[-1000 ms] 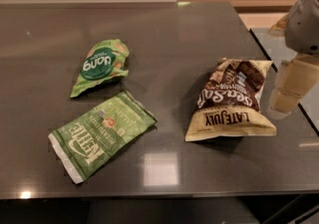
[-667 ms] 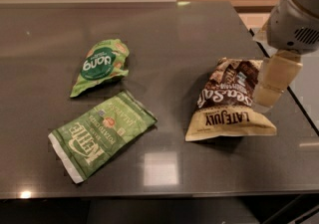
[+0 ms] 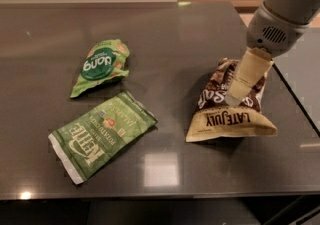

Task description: Pick brown chip bag

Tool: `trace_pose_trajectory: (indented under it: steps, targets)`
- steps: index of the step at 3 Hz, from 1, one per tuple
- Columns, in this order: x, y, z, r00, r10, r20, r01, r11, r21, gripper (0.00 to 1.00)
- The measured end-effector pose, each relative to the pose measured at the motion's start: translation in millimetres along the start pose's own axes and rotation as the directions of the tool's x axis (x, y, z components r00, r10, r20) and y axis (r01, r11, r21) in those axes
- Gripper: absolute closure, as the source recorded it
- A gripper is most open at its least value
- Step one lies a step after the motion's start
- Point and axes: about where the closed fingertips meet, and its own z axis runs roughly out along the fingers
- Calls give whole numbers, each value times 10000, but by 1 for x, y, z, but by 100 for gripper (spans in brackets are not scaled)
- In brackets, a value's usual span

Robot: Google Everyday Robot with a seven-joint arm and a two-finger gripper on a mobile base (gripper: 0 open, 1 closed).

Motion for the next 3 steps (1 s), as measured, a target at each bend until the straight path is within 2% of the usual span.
trace_pose_trajectory:
  steps: [1, 2, 3]
  targets:
    - [-1, 3, 8, 9916, 1273, -235, -1268, 9917, 211, 0]
    - [9, 5, 14, 9600, 2739, -583, -2686, 9595, 852, 0]
    - [21, 5, 15, 9133, 4035, -555, -3909, 9067, 1586, 0]
